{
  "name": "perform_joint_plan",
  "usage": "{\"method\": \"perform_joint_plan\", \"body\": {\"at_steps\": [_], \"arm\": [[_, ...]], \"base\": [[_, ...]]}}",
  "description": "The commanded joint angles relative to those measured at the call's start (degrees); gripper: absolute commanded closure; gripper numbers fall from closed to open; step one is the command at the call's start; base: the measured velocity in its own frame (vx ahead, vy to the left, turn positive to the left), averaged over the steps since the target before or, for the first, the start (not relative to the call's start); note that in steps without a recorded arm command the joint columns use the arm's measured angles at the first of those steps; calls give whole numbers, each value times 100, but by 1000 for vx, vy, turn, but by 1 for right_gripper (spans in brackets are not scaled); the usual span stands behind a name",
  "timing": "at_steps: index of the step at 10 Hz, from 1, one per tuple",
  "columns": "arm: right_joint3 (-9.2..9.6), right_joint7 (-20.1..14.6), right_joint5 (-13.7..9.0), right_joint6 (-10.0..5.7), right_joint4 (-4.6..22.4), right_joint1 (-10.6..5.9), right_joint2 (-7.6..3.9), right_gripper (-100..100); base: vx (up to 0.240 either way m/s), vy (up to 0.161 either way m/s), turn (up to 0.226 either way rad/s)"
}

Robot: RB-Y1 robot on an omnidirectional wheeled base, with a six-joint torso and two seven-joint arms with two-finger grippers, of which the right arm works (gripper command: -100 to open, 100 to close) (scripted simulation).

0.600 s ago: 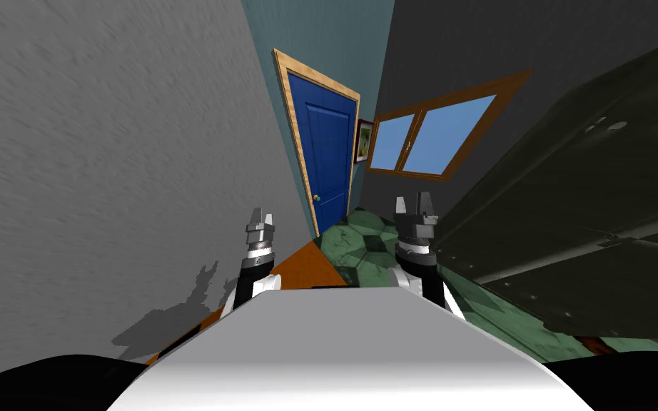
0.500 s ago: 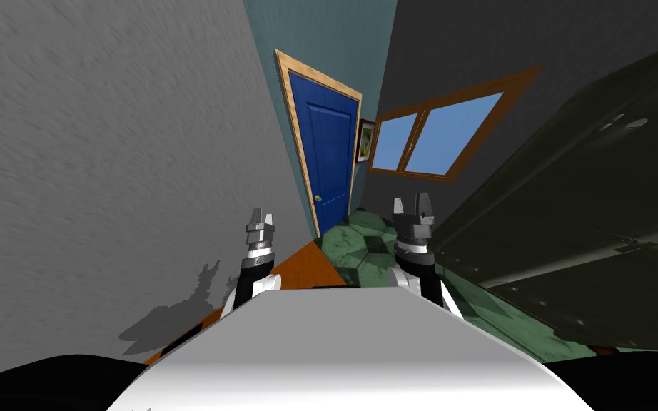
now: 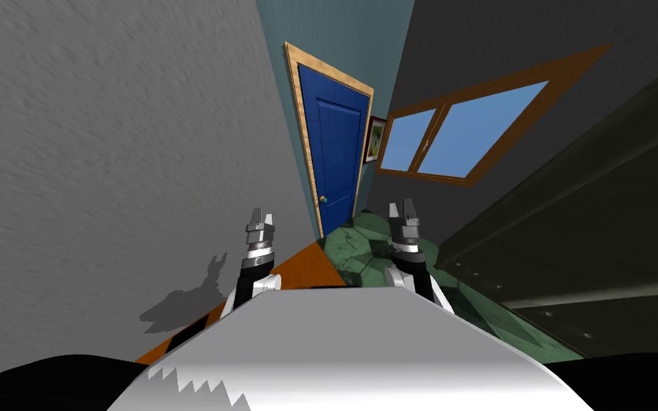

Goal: Pull the door open

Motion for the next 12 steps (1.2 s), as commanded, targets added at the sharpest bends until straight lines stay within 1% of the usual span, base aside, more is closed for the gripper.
{"method": "perform_joint_plan", "body": {"at_steps": [1, 5, 12], "arm": [[-44, 163, -25, -2, 183, -69, -48, -100], [-87, 678, -54, -58, 739, -223, -138, -100], [-176, 1767, -115, -176, 1876, -548, -302, -100]], "base": [[71, -5, 106], [78, -12, 139], [96, -12, 162]]}}
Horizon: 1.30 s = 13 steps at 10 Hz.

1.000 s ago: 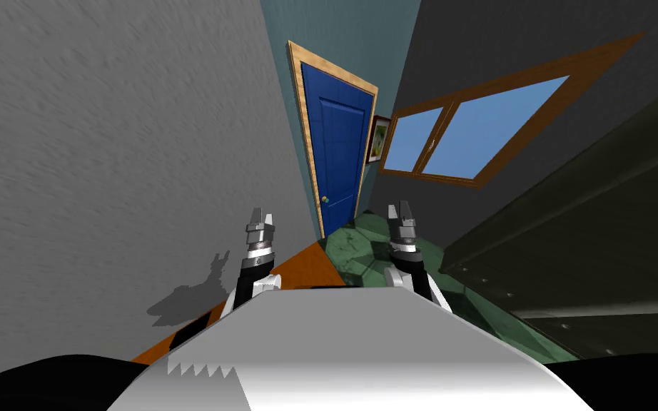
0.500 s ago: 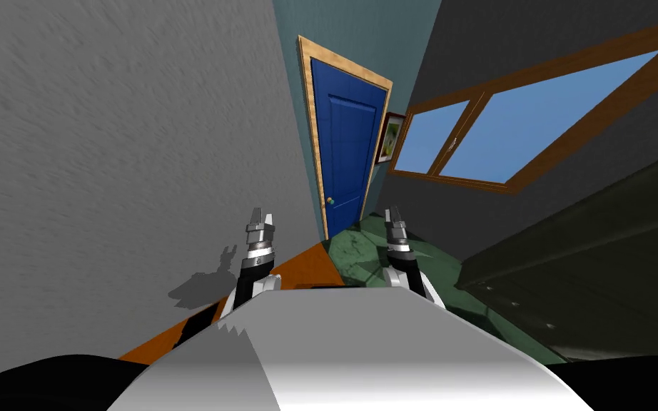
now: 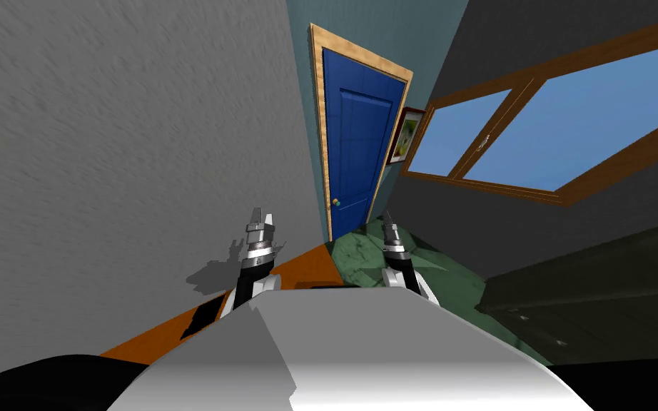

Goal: Pull the door open

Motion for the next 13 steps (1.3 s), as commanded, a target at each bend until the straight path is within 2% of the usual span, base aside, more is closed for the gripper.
{"method": "perform_joint_plan", "body": {"at_steps": [1, 5, 6, 10, 11, 13], "arm": [[-15, 120, -8, -23, 169, -47, -17, -100], [-72, 775, -47, -97, 907, -252, -110, -100], [-72, 809, -47, -97, 914, -252, -110, -100], [-131, 1487, -87, -174, 1665, -465, -200, -100], [-131, 1523, -87, -174, 1685, -465, -200, -100], [-160, 1876, -107, -213, 2017, -572, -243, -100]], "base": [[61, -28, 59], [76, -15, 179], [73, -32, 33], [76, -29, 171], [64, -24, 60], [62, -23, 167]]}}
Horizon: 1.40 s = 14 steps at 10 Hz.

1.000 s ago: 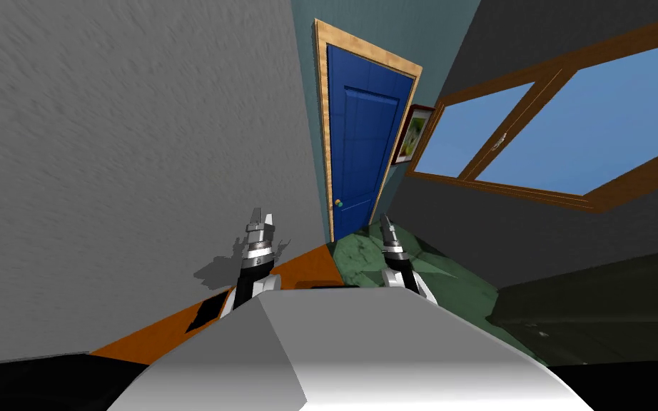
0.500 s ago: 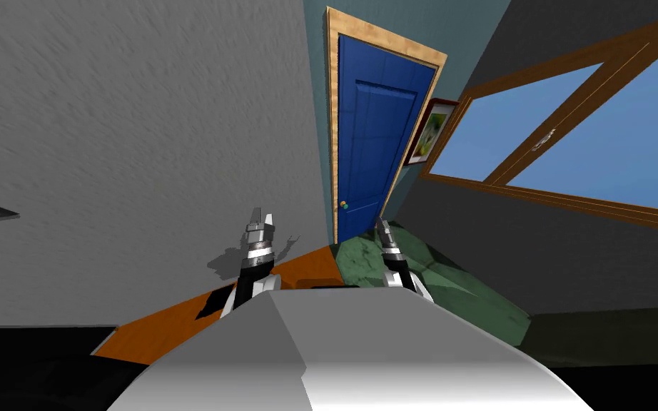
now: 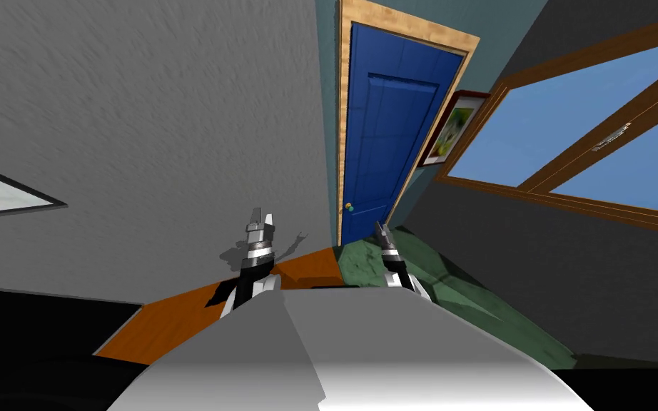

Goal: Pull the door open

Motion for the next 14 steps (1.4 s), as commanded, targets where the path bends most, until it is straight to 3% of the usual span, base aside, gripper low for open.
{"method": "perform_joint_plan", "body": {"at_steps": [1, 3, 4, 14], "arm": [[-8, 141, -4, -30, 192, -53, -4, -100], [-37, 499, -24, -69, 537, -160, -46, -100], [-37, 499, -24, -69, 579, -160, -46, -100], [-174, 2158, -118, -248, 2372, -655, -232, -100]], "base": [[48, -28, 66], [64, -24, 161], [55, -28, 67], [82, -48, 169]]}}
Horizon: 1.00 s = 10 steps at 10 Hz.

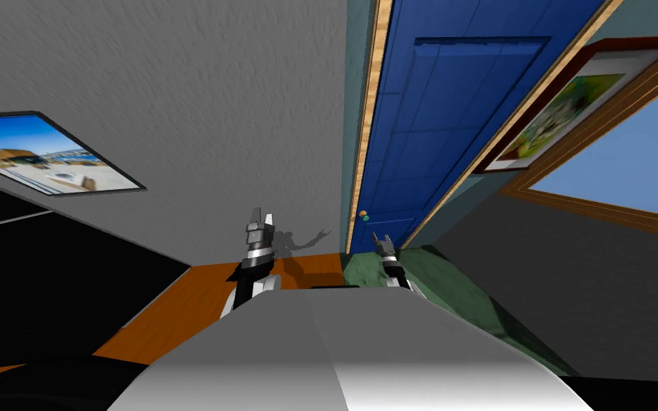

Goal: Pull the door open

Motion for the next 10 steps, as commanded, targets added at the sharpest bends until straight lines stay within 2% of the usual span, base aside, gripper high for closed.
{"method": "perform_joint_plan", "body": {"at_steps": [1, 6, 10], "arm": [[-20, 267, -14, -39, 272, -69, -27, -100], [-75, 931, -51, -111, 989, -267, -97, -100], [-109, 1344, -75, -156, 1435, -390, -138, -100]], "base": [[77, -59, 170], [68, -54, 137], [57, -48, 110]]}}
